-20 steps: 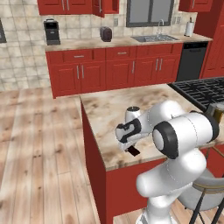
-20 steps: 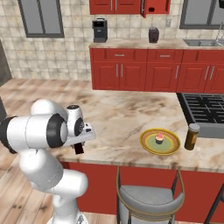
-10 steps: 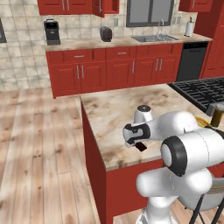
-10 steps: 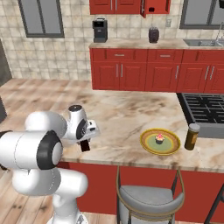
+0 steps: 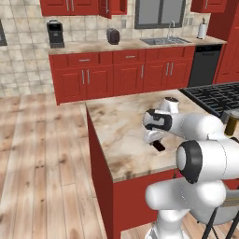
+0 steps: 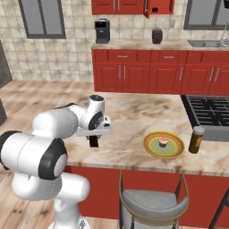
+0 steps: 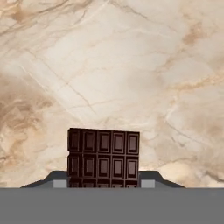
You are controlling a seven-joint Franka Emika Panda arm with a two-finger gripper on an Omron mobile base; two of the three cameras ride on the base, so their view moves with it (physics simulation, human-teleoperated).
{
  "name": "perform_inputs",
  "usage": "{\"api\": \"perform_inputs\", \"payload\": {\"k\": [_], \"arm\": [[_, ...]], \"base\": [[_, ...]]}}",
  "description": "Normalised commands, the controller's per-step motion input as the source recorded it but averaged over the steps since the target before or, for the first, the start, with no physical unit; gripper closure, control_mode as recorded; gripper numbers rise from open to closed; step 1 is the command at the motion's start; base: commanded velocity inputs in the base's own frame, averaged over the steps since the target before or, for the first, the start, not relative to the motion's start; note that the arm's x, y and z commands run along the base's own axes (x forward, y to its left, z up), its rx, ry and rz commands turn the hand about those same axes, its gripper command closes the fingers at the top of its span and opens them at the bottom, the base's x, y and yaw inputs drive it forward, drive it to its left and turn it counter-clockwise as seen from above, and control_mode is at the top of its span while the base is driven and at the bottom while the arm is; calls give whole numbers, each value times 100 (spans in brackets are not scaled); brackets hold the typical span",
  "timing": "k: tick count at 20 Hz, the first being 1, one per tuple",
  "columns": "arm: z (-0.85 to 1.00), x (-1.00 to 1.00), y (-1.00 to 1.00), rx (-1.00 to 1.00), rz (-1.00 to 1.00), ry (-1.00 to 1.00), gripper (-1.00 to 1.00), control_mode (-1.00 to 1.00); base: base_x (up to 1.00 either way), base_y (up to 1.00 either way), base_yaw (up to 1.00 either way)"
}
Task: Take the cinnamon bottle from the cabinet and place it on the dining table, next to the plate with the cupcake. Then take the chocolate from the dining counter and place it on the cupcake plate.
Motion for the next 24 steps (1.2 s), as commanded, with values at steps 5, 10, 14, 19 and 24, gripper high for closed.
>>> {"api": "perform_inputs", "payload": {"k": [5, 10, 14, 19, 24], "arm": [[22, 15, -40, 12, -14, 25, 100, -100], [3, 15, -45, 1, -17, 16, 100, -100], [0, 2, -50, 0, -15, 3, 100, -100], [3, 0, -53, 0, -16, 0, 100, -100], [0, 0, -50, 0, -14, 0, 100, -100]], "base": [[0, 0, 0], [0, 0, 0], [0, 0, 0], [0, 0, 0], [0, 0, 0]]}}
